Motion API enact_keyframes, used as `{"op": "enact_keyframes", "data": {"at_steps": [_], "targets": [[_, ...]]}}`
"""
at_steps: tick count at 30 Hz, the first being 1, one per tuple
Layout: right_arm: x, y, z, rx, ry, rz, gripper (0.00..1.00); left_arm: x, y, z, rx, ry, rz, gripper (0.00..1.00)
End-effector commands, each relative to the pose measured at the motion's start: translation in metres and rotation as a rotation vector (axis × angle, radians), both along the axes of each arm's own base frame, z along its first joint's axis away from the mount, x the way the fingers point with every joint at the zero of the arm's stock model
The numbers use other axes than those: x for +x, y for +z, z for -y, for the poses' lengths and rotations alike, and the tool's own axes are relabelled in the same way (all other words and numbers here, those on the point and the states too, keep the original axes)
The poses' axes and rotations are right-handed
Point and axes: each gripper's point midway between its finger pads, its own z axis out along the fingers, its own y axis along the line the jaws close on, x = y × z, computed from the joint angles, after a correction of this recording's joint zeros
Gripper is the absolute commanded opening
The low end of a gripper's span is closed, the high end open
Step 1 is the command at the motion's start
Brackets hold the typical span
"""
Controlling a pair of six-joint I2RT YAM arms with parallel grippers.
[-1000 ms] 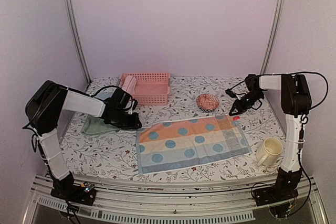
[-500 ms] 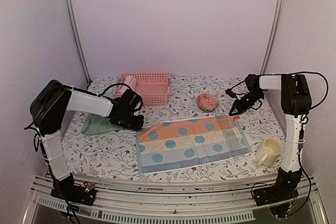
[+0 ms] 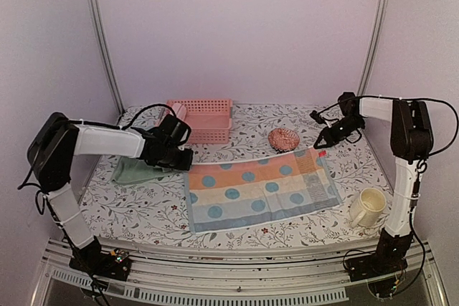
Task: Roll the towels
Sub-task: Pick up the towel from the center of the board, then fold the towel at the center of the board.
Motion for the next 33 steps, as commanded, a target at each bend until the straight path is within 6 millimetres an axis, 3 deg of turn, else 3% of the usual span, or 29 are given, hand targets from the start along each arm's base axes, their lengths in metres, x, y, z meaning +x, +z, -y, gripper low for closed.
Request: {"op": "enact_keyframes", "data": {"at_steps": [1,4,11,19,26,33], "targets": [[0.011,0.058,-0.007,0.048,0.030,0.180,0.03,0.009,0.046,-0.007,-0.042,0.022,0.136,0.00],[0.010,0.067,-0.010,0.062,0.037,0.203,0.03,0.006,0.059,-0.011,-0.066,0.031,0.173,0.00],[0.007,0.059,-0.008,0.053,0.037,0.193,0.03,0.001,0.071,-0.015,-0.096,0.027,0.207,0.00],[-0.008,0.053,-0.006,0.062,0.070,0.202,0.03,-0.016,0.082,0.001,-0.184,-0.092,0.209,0.00],[-0.028,0.050,-0.005,0.064,0.126,0.213,0.03,-0.032,0.078,0.007,-0.224,-0.159,0.175,0.00],[-0.045,0.047,0.010,0.042,0.123,0.218,0.03,-0.054,0.063,0.002,-0.220,-0.199,0.114,0.00]]}}
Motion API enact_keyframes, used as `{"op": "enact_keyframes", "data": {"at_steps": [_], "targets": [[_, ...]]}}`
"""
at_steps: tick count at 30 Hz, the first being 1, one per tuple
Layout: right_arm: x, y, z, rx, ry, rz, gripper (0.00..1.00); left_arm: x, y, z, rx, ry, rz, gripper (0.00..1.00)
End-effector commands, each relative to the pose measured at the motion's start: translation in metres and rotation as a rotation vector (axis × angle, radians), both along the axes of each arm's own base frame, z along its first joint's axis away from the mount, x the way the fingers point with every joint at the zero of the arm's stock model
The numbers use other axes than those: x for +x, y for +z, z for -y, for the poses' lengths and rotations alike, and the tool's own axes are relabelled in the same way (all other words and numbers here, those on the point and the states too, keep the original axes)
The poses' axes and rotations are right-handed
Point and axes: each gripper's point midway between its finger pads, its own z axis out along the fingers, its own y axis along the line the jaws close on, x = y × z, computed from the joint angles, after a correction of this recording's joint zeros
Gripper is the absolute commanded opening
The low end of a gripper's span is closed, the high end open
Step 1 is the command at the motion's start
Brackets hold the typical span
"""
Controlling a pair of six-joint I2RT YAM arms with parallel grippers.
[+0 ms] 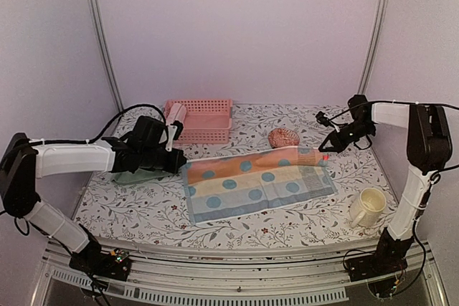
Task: Roll the towels
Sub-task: Fold the towel at the center of the board.
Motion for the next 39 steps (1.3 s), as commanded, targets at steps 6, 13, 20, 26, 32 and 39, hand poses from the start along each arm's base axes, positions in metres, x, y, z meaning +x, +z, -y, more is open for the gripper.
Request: {"op": "enact_keyframes", "data": {"at_steps": [6,13,20,26,32,39], "targets": [[-0.024,0.001,0.015,-0.038,0.040,0.055,0.03,-0.035,-0.012,0.003,-0.048,-0.107,-0.067,0.00],[-0.042,-0.004,0.015,-0.055,0.096,0.071,0.03,-0.054,-0.023,0.007,-0.063,-0.177,-0.121,0.00],[-0.054,-0.014,0.017,-0.078,0.130,0.069,0.03,-0.071,-0.041,0.013,-0.055,-0.230,-0.183,0.00],[-0.057,-0.018,0.018,-0.084,0.134,0.067,0.03,-0.082,-0.052,0.021,-0.058,-0.273,-0.234,0.00],[-0.060,-0.022,0.018,-0.079,0.136,0.062,0.03,-0.094,-0.070,0.022,-0.018,-0.289,-0.300,0.00],[-0.061,-0.030,0.021,-0.073,0.131,0.053,0.03,-0.101,-0.085,0.014,0.017,-0.253,-0.338,0.00]]}}
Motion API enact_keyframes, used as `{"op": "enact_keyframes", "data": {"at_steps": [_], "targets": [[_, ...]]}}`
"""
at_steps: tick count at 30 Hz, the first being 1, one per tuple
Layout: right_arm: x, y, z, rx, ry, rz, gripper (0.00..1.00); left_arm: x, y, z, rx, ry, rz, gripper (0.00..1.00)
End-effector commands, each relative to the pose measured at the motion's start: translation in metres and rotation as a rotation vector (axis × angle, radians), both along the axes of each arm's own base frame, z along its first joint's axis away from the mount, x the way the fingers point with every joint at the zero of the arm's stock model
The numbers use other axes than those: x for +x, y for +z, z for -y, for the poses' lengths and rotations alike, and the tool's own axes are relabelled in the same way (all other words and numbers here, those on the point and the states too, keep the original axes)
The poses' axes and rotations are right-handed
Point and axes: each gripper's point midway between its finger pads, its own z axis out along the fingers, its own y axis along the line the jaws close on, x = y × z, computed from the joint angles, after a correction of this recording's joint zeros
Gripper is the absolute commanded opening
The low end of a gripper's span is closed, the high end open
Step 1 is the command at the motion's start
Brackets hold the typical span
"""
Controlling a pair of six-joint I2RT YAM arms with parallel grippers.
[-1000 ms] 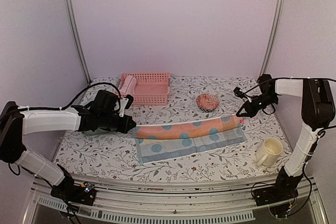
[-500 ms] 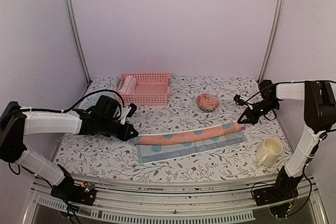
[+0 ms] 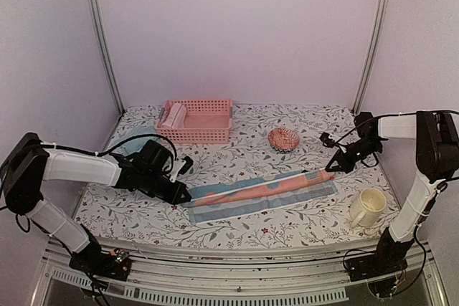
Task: Roll the towels
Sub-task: Fold the towel at the center of the board.
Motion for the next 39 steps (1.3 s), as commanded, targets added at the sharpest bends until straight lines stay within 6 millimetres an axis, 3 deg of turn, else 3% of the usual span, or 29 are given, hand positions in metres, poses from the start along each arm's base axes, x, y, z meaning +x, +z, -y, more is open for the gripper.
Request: {"op": "enact_keyframes", "data": {"at_steps": [1,6,16,27,29,33,39], "targets": [[0.003,0.003,0.003,0.010,0.000,0.036,0.03,-0.009,-0.011,-0.006,0.039,0.010,-0.028,0.00],[0.003,0.010,0.002,0.018,0.000,0.050,0.03,-0.010,0.006,-0.002,-0.001,-0.007,0.010,0.00],[-0.020,0.021,0.000,0.030,0.057,0.104,0.04,-0.020,0.024,0.002,-0.053,-0.022,0.034,0.00],[-0.040,-0.005,0.014,-0.036,0.070,0.111,0.06,-0.044,-0.010,-0.009,0.013,0.001,-0.064,0.00],[-0.048,-0.008,0.014,-0.032,0.060,0.128,0.12,-0.050,-0.012,-0.008,0.000,0.004,-0.067,0.00],[-0.065,-0.004,0.016,-0.060,0.073,0.205,0.29,-0.057,-0.004,-0.003,-0.012,0.008,-0.014,0.22],[-0.063,0.033,0.021,-0.106,0.069,0.361,0.41,-0.036,0.041,0.000,-0.031,0.040,0.119,0.26]]}}
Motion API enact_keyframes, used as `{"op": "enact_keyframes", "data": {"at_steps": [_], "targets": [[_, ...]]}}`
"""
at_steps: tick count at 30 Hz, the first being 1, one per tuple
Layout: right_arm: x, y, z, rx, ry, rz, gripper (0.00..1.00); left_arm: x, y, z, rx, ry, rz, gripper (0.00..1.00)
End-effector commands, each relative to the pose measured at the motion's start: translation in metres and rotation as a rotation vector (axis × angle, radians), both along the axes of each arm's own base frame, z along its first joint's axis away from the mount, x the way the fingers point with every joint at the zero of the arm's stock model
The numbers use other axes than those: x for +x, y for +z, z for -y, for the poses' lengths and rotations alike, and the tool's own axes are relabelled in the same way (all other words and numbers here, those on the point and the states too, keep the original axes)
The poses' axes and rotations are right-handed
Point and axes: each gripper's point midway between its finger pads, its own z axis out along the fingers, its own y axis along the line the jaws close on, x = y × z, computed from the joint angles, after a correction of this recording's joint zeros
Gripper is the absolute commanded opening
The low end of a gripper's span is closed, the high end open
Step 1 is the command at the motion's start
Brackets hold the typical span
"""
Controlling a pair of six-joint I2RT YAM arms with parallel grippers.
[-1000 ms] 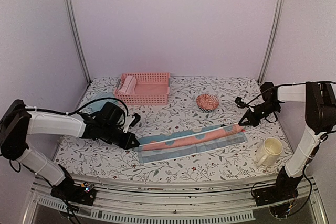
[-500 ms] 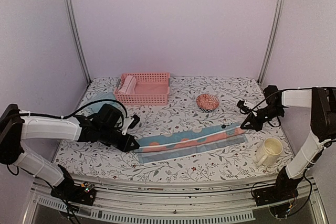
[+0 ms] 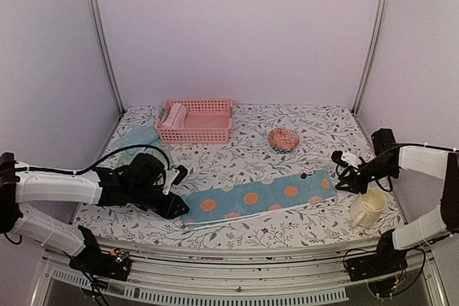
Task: Roll the towels
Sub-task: Fold the towel at the center of the board, then adjust the towel at the center of the board.
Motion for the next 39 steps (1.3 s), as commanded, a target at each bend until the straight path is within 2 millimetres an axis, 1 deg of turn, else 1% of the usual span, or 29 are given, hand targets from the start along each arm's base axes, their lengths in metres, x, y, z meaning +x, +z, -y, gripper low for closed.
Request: {"op": "enact_keyframes", "data": {"at_steps": [1,2,4,6,8,9,11,12,14,16,19,23,27,31,35,36,37,38,39], "targets": [[0.017,0.036,0.003,-0.015,0.001,0.170,0.43,0.025,0.040,0.006,-0.017,0.041,0.144,0.27],[0.020,0.044,0.001,-0.002,-0.001,0.187,0.45,0.029,0.045,0.007,-0.017,0.042,0.166,0.27],[0.024,0.053,-0.002,0.026,-0.001,0.194,0.48,0.034,0.051,0.010,-0.016,0.038,0.188,0.28],[0.034,0.058,-0.004,0.049,-0.015,0.204,0.51,0.039,0.049,0.014,-0.005,0.035,0.187,0.28],[0.046,0.060,-0.007,0.088,-0.042,0.169,0.53,0.044,0.040,0.018,0.026,0.035,0.167,0.27],[0.053,0.060,-0.008,0.107,-0.065,0.138,0.52,0.047,0.036,0.020,0.041,0.044,0.156,0.26],[0.070,0.054,-0.008,0.116,-0.122,0.065,0.44,0.054,0.029,0.022,0.068,0.080,0.126,0.22],[0.080,0.056,-0.007,0.120,-0.169,0.041,0.41,0.056,0.025,0.024,0.069,0.098,0.111,0.20],[0.086,0.050,-0.008,0.113,-0.214,-0.002,0.37,0.060,0.021,0.030,0.045,0.122,0.090,0.15],[0.088,0.044,-0.013,0.104,-0.225,-0.041,0.34,0.063,0.015,0.035,0.030,0.140,0.071,0.09],[0.081,0.025,-0.027,0.070,-0.204,-0.128,0.27,0.066,0.002,0.036,0.047,0.160,0.042,0.03],[0.075,0.000,-0.033,0.027,-0.202,-0.207,0.23,0.069,-0.016,0.027,0.107,0.197,0.020,0.00],[0.075,-0.026,-0.029,-0.040,-0.229,-0.264,0.21,0.070,-0.029,0.016,0.160,0.219,0.008,0.00],[0.083,-0.051,-0.019,-0.128,-0.275,-0.297,0.20,0.073,-0.040,0.003,0.202,0.249,-0.007,0.00],[0.102,-0.060,-0.012,-0.165,-0.325,-0.280,0.20,0.082,-0.043,-0.012,0.215,0.297,-0.010,0.00],[0.112,-0.057,-0.012,-0.166,-0.347,-0.268,0.20,0.084,-0.044,-0.015,0.215,0.306,-0.011,0.00],[0.114,-0.058,-0.012,-0.161,-0.355,-0.279,0.20,0.086,-0.043,-0.016,0.212,0.307,-0.011,0.00],[0.117,-0.053,-0.016,-0.143,-0.355,-0.289,0.20,0.087,-0.040,-0.014,0.202,0.296,-0.013,0.00],[0.125,-0.043,-0.021,-0.117,-0.352,-0.281,0.20,0.087,-0.036,-0.008,0.183,0.275,-0.015,0.00]]}}
